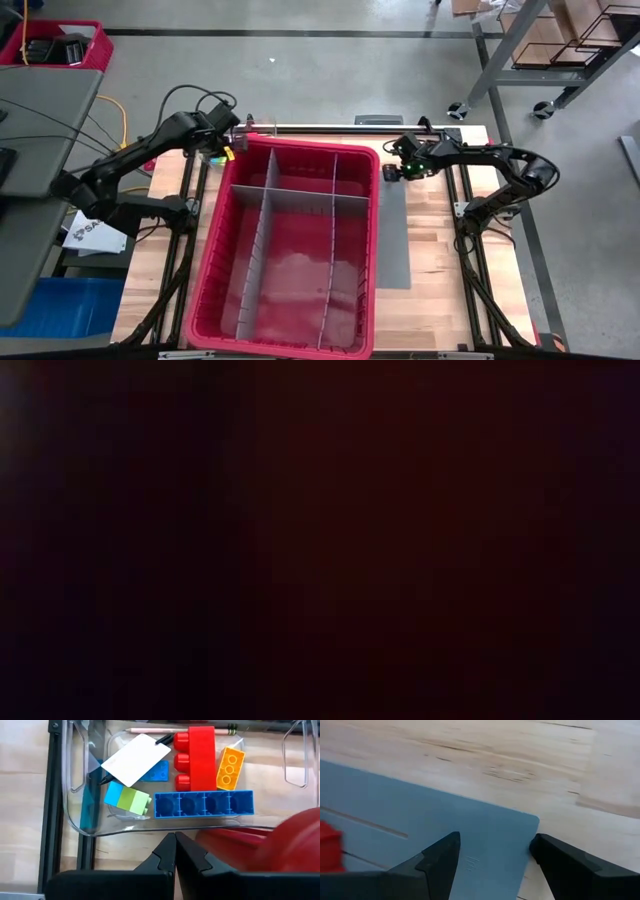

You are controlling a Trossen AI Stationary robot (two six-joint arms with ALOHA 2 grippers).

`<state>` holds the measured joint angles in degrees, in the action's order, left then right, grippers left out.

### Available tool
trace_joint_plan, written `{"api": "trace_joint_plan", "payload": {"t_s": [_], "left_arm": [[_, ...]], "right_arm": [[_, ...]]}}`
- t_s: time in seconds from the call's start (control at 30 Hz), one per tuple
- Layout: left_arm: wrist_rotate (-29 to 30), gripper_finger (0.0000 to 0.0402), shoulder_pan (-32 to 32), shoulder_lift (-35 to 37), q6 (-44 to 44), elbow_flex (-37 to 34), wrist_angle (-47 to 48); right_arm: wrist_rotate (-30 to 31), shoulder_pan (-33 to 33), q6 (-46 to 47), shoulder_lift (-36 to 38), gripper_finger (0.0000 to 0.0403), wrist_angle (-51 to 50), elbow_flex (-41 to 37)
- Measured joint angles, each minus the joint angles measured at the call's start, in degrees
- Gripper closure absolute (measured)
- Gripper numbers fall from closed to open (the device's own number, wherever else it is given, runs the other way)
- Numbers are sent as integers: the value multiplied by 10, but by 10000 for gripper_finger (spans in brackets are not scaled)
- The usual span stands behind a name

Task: Sort blocks
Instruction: Assemble the bin divider into the red bin

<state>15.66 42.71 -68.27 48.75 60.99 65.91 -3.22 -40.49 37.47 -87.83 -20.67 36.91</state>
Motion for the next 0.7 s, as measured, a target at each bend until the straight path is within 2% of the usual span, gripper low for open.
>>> {"api": "trace_joint_plan", "payload": {"t_s": [0.2, 0.37, 0.47, 0.57, 0.7], "left_arm": [[-3, 401, -5, -6, -7, 0, -18], [-7, 401, -6, -3, -14, 0, -29], [-7, 401, -7, -3, -14, 0, -29], [-3, 402, -9, -3, -24, 1, -27], [19, 402, -9, 12, -35, 2, -27]], "right_arm": [[-53, -1, 14, 2, 151, 40, -1], [-195, -5, 4, 34, 151, 71, -2], [-222, -14, 7, 52, 151, 91, 0], [-207, -21, -4, 72, 151, 64, 0], [-92, -35, -37, 90, 151, 20, 0]]}}
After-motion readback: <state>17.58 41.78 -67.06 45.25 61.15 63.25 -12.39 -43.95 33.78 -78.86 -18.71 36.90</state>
